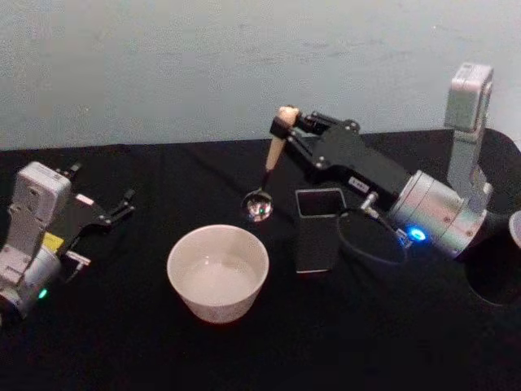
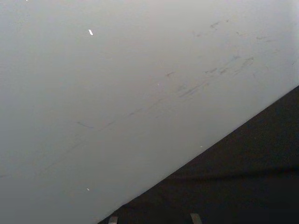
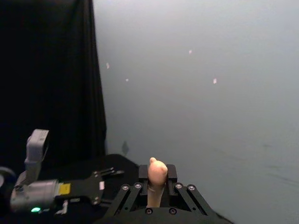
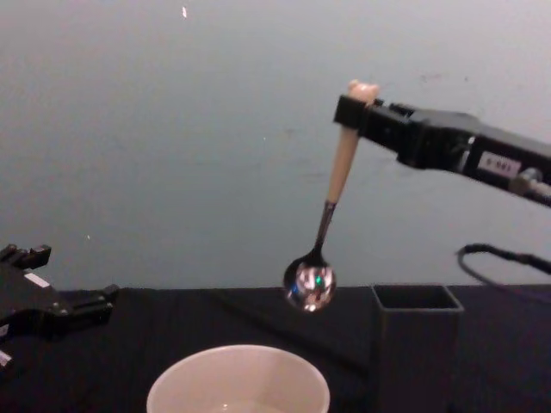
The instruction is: Pick up the stirring spoon with one hand, stir inside the cup, then place it back in its original position.
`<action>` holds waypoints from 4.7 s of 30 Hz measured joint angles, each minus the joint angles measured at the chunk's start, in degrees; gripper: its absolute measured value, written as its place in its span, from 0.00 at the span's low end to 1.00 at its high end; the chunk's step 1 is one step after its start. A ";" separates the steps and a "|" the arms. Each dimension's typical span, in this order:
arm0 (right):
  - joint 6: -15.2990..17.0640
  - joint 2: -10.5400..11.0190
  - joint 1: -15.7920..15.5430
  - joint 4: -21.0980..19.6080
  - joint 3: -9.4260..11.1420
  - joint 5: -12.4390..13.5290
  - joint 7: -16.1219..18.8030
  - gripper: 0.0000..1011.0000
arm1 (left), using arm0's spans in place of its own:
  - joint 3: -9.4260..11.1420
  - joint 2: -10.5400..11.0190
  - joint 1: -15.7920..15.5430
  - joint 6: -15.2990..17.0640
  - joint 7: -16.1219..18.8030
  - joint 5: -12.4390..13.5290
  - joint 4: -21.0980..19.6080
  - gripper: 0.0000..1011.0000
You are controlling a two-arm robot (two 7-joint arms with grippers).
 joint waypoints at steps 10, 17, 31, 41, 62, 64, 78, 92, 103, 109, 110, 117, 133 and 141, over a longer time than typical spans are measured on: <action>-0.06 0.98 -0.23 0.56 -3.00 -1.32 1.94 0.23 | 0.00 0.00 0.00 0.00 0.00 0.00 0.00 0.99; -0.34 1.63 -0.37 1.23 -4.44 -2.59 2.90 0.23 | 0.00 0.00 0.00 0.00 0.00 0.00 0.00 0.99; -1.13 1.20 0.71 3.42 -6.89 -5.05 4.20 0.23 | 0.00 0.00 0.00 0.00 0.00 0.00 0.00 0.99; -1.39 0.23 1.56 4.99 -8.50 -6.71 4.82 0.23 | 0.00 0.00 0.00 0.00 0.00 0.00 0.00 0.99; -0.75 -1.79 3.93 8.79 -11.27 -7.56 7.16 0.23 | 0.00 0.00 0.00 0.00 0.00 0.00 0.00 0.99; -0.61 -2.07 4.14 9.30 -11.53 -7.61 7.17 0.23 | 0.00 0.00 0.00 0.00 0.00 0.00 0.00 0.99; -0.40 -4.43 6.21 13.20 -12.86 -8.94 6.89 0.23 | 0.00 0.00 0.00 0.00 0.00 0.00 0.00 0.99; -1.03 -7.73 8.94 18.16 -12.22 -11.48 3.82 0.23 | 0.00 0.00 0.00 0.00 0.00 0.00 0.00 0.99; -0.96 -6.78 8.83 18.24 -10.21 -11.84 3.23 0.23 | 0.00 0.00 0.00 0.00 0.00 0.00 0.00 0.99; -0.79 -4.32 6.77 14.92 -9.65 -11.92 4.04 0.23 | 0.00 0.00 0.00 0.00 0.00 0.00 0.00 0.99; -0.72 -3.66 6.15 13.84 -9.57 -11.84 4.36 0.23 | 0.00 0.00 0.00 0.00 0.00 0.00 0.00 0.99; -0.33 -0.88 3.54 9.33 -9.63 -10.89 6.15 0.23 | 0.00 0.00 0.00 0.00 0.00 0.00 0.00 0.99; 0.64 -2.10 4.07 8.90 -12.21 -10.32 6.98 0.23 | 0.00 0.00 0.00 0.00 0.00 0.00 0.00 0.99; 0.55 -5.22 6.91 12.84 -12.83 -10.97 5.63 0.23 | 0.00 0.00 0.00 0.00 0.00 0.00 0.00 0.99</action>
